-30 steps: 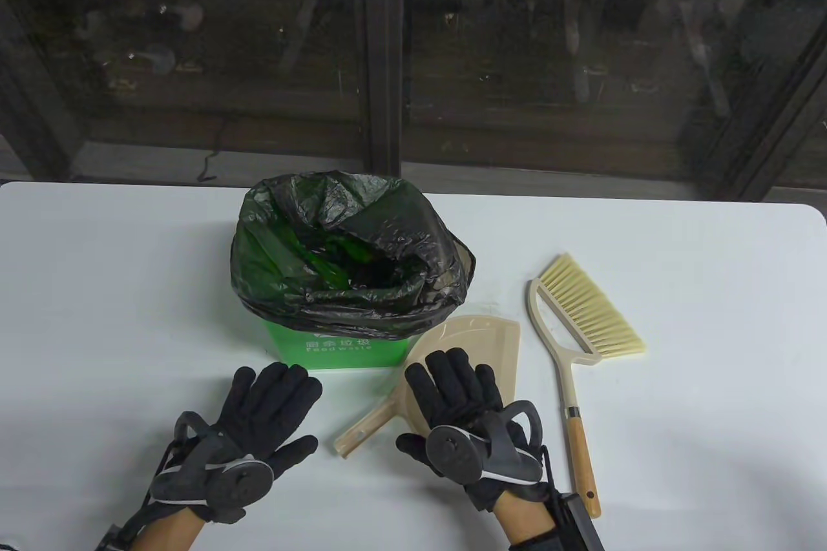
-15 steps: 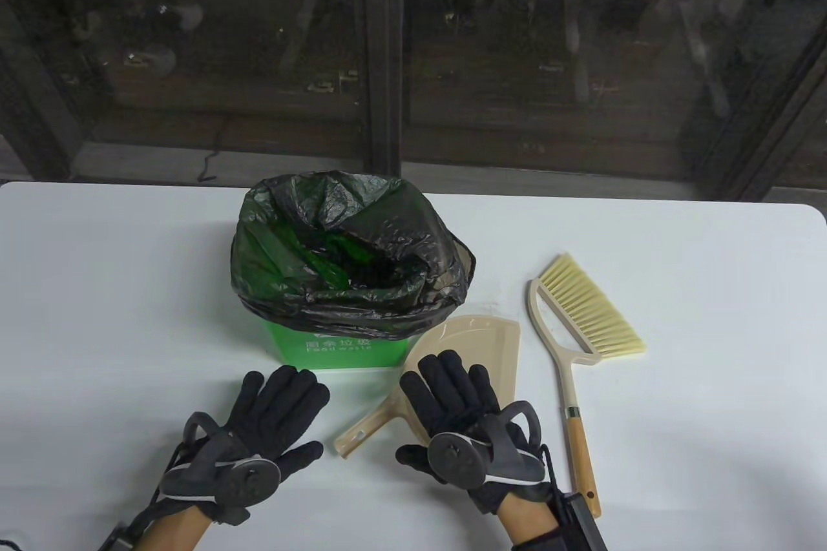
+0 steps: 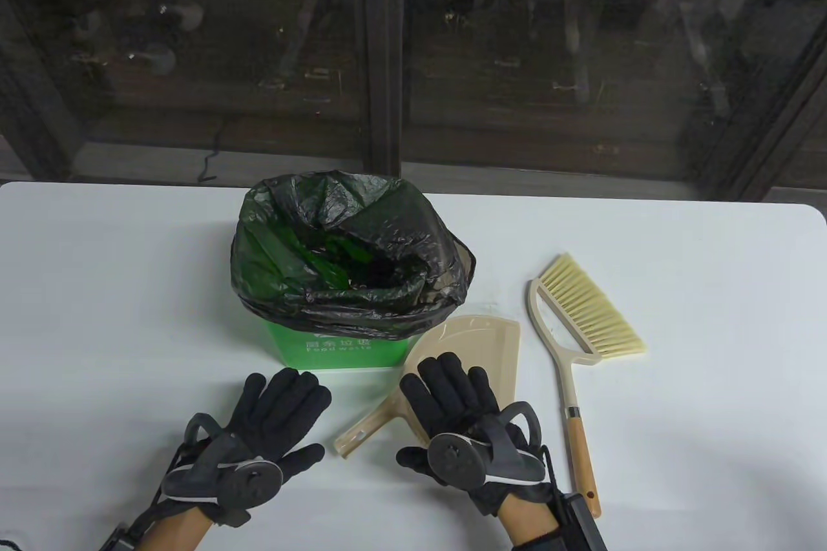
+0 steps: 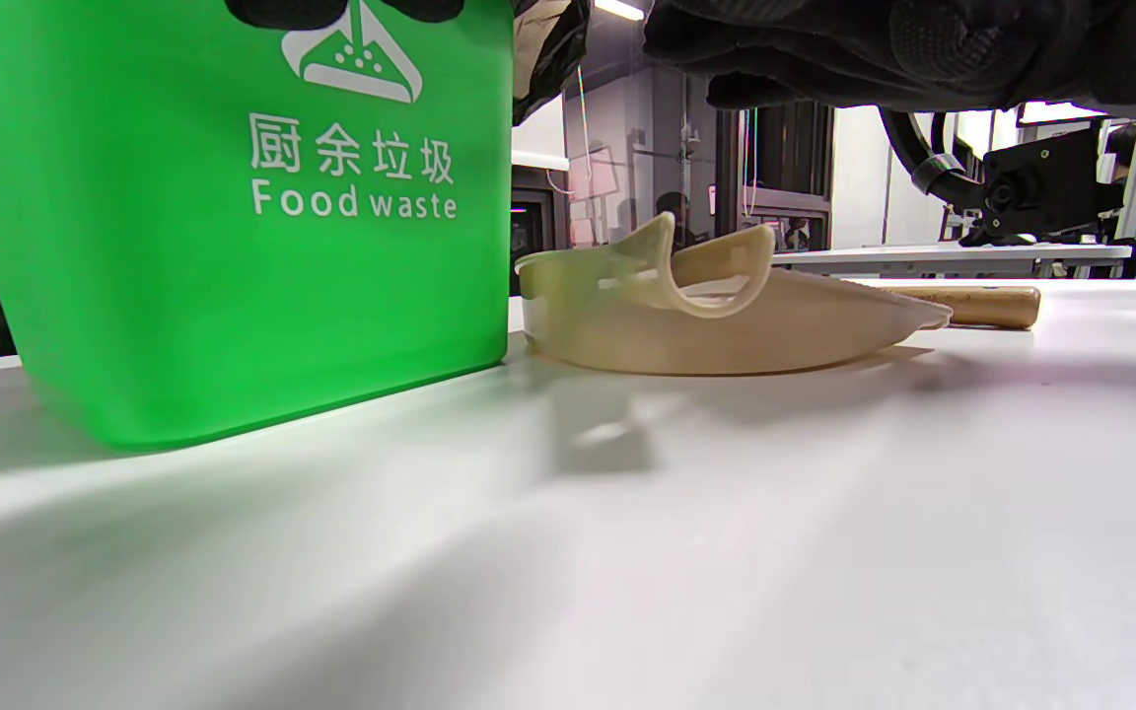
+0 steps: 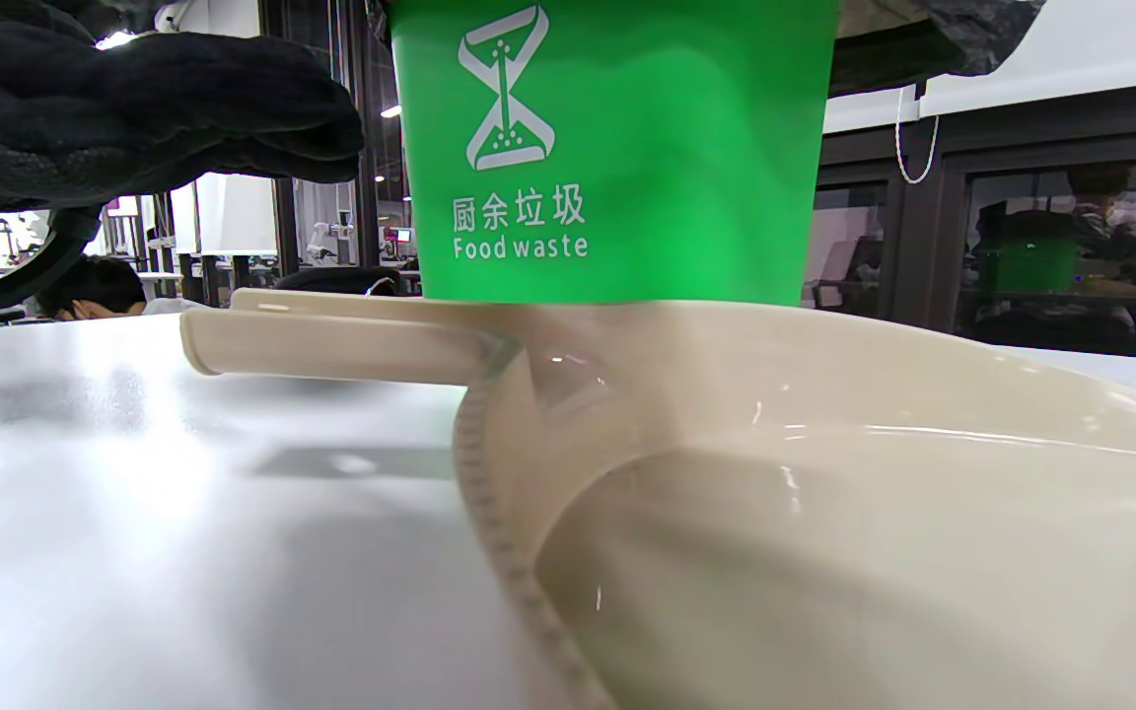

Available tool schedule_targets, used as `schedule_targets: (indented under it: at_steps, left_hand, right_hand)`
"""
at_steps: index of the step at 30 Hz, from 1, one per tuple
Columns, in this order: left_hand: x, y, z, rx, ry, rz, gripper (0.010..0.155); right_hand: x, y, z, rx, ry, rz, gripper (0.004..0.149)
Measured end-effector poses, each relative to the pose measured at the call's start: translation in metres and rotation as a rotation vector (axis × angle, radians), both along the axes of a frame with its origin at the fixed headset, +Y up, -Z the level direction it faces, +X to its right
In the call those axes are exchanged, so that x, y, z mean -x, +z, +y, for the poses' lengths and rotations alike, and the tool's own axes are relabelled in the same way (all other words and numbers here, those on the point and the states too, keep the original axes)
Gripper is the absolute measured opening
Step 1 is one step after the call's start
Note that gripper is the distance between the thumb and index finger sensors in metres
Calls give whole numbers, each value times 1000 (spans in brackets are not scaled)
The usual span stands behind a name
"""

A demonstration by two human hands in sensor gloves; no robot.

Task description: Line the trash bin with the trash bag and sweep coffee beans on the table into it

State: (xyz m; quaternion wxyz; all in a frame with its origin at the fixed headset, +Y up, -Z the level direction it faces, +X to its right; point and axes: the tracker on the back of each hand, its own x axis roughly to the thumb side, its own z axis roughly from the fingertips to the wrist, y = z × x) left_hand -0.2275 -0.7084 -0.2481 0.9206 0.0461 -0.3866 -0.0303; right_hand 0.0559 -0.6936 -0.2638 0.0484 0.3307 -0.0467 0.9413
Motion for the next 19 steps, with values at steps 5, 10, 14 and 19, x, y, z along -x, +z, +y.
schedule_targets:
  at_steps: [5,10,14,19]
  left_hand:
    - [0,0,0,3,-2,4,71]
    - [1,0,0,4,-2,9,71]
    - [1,-1,0,10,-4,10,71]
    - [1,0,1,6,-3,8,72]
  right_hand:
    - [0,0,0,8,8,-2,87]
    - [-1,-1,-1,16,3,-5,87]
    - [0,0,-1,25,8,-6,87]
    - [-1,0,-1,36,14,-13,87]
